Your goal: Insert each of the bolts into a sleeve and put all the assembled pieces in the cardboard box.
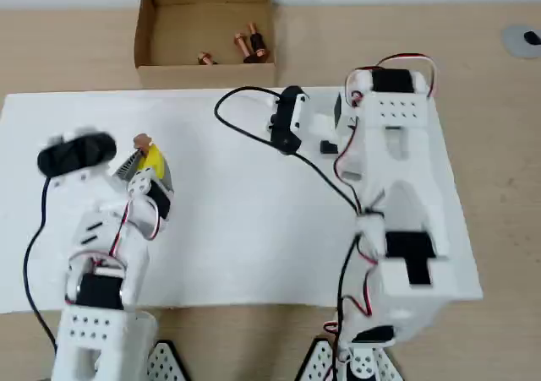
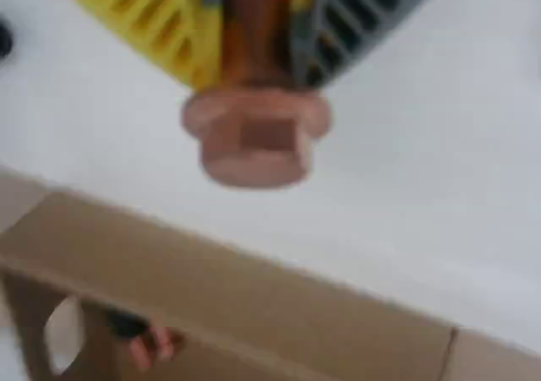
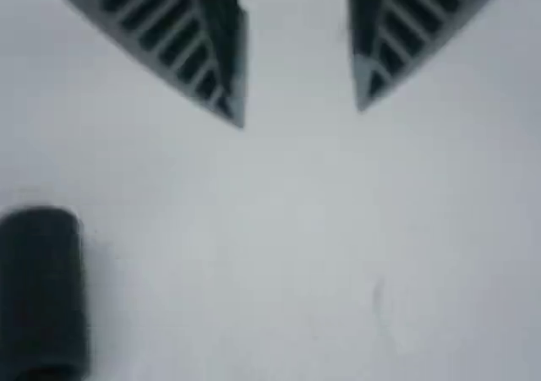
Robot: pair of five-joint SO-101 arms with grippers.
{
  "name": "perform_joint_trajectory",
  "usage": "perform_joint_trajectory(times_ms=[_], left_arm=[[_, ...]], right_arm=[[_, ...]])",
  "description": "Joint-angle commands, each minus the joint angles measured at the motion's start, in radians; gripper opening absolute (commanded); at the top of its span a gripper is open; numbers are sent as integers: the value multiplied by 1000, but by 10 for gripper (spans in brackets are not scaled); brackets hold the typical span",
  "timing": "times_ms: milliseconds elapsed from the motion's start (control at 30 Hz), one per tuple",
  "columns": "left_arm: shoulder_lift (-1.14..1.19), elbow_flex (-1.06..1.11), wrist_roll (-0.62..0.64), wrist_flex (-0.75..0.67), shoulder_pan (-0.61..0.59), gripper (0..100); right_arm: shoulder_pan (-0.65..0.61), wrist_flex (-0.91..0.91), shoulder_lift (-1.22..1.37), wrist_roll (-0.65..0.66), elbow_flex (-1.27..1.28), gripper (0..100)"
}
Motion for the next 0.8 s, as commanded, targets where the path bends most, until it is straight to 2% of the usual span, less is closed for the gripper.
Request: perform_joint_trajectory(times_ms=[0, 167, 567, 767], left_arm=[[-171, 72, -12, -44, -15, 3], [-332, 117, -12, 26, -14, 3], [-321, 100, -12, 63, -9, 3], [-321, 101, -12, 61, -12, 3]], right_arm=[[18, 75, 84, 6, -174, 164], [18, 129, 159, 6, -364, 175], [4, 100, 309, 23, -432, 177], [-4, 103, 420, 25, -581, 177]])
